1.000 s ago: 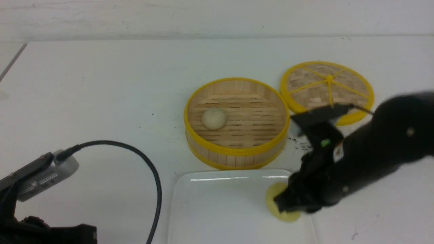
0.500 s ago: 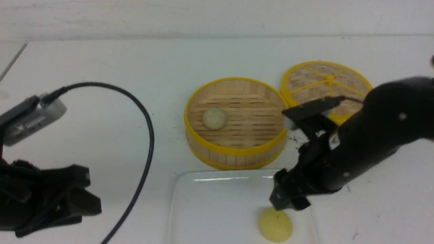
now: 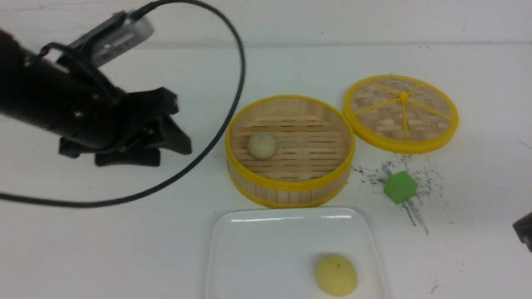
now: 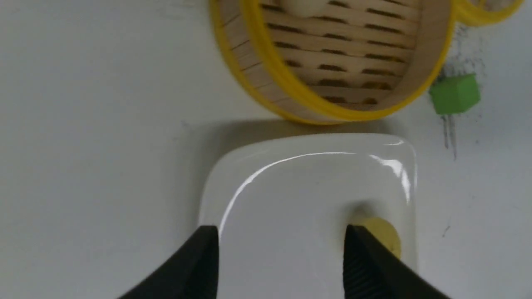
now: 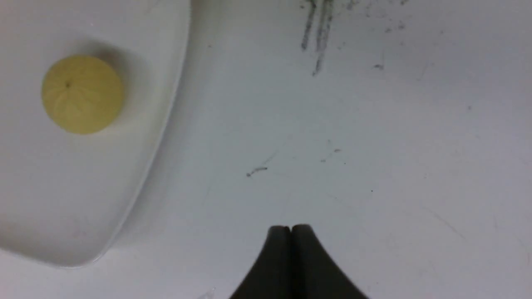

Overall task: Put the steamed buns into the plate on the white tablecloth.
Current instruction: 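Reach into the bamboo steamer and grasp a bun with the left gripper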

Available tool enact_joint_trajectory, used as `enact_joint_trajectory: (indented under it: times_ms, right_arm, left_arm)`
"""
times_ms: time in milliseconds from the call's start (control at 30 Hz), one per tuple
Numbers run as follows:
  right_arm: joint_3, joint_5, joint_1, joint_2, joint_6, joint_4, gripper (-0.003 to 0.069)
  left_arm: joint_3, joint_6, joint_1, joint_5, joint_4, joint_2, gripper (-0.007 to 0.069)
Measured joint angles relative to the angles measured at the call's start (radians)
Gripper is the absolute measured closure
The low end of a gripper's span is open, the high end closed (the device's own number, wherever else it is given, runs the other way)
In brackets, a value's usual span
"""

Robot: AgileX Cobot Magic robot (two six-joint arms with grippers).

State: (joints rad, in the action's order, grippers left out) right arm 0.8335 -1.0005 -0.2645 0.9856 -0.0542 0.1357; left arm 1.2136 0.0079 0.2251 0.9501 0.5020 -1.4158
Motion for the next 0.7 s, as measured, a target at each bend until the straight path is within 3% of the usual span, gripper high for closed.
enact_joint_trajectory:
  times_ms: [300,467,700]
  right_arm:
    - [-0.053,0.079,0.007,-0.015,0.0,0.014,0.0674]
    - [-0.054,0.08,0.007,-0.015,0.0,0.031,0.0673]
    - [-0.054,0.084,0.007,-0.015,0.0,0.036,0.067]
  left_arm:
    - [0.434,-0.081,0.204,0.013,-0.186,-0.413,0.0199]
    - [0.652,-0.104,0.268,0.084,-0.332,-0.599,0.0199]
    - [0.795,-0.108,0.304,0.123,-0.479,-0.752,0.0199]
